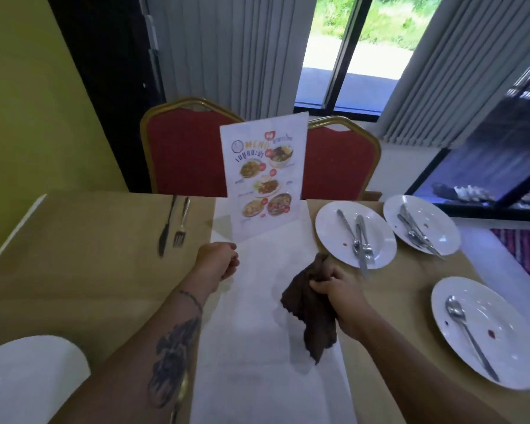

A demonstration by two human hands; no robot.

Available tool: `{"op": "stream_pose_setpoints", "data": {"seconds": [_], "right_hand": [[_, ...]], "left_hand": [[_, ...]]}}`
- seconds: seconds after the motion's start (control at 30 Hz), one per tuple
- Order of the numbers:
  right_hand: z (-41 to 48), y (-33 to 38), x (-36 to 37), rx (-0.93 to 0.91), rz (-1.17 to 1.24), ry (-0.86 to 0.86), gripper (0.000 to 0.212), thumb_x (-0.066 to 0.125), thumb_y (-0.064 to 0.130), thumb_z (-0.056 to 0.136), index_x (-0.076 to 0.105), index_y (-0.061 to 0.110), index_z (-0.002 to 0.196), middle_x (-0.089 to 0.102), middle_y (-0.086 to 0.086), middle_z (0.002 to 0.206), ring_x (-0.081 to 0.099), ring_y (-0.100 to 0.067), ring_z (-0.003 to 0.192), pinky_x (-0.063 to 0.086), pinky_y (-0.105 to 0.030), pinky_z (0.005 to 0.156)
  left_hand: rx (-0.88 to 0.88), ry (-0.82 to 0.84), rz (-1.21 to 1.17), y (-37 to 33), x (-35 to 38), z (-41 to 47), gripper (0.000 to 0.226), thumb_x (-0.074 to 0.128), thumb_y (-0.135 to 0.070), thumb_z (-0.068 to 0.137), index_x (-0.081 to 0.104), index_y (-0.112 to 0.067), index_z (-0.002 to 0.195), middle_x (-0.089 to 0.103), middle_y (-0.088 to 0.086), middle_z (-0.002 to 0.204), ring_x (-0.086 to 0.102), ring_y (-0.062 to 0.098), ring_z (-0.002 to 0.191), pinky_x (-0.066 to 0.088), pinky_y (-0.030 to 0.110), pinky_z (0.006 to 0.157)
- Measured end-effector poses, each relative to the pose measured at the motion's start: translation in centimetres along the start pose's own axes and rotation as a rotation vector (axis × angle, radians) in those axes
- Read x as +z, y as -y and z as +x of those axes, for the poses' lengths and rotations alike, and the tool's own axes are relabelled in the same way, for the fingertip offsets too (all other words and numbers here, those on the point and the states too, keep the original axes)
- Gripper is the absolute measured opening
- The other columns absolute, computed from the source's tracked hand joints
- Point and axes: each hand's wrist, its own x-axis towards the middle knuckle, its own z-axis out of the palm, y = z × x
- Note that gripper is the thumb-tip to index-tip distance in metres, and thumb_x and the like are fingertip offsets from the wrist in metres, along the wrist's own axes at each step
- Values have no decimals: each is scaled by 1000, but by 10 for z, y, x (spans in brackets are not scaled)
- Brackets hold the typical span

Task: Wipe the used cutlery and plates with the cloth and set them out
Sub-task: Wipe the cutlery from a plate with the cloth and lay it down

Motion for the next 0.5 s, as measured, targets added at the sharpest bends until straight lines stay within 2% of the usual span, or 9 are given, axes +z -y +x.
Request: {"op": "stream_pose_setpoints", "data": {"seconds": [0.13,0.27,0.4,0.5], "right_hand": [[-1,-7,-50,6,112,7,20,62,-1,91,64,6,110,71,-22,112,68,-36,107,52,-52,102],[0,-27,-122,20,203,3,18,61,6,96,66,12,112,72,-19,114,68,-33,108,52,-49,103],[-3,-49,-216,-36,244,-112,11,60,13,100,66,11,108,74,-14,101,71,-29,94,58,-41,87],[-6,-69,-278,-59,233,-236,11,62,18,98,70,16,105,77,-12,100,72,-30,96,58,-46,91]], "left_hand": [[18,199,24,6,65,-53,21,51,1,92,68,-8,99,66,10,84,63,19,72,52,27,62],[16,282,58,20,141,-98,19,52,2,92,67,-8,99,66,11,86,63,20,73,51,28,65],[-19,401,128,56,227,-140,19,50,6,92,61,-8,100,60,10,76,57,18,60,43,24,54],[-58,467,213,90,286,-160,20,49,7,91,58,-8,99,57,9,72,54,17,55,40,20,47]]}}
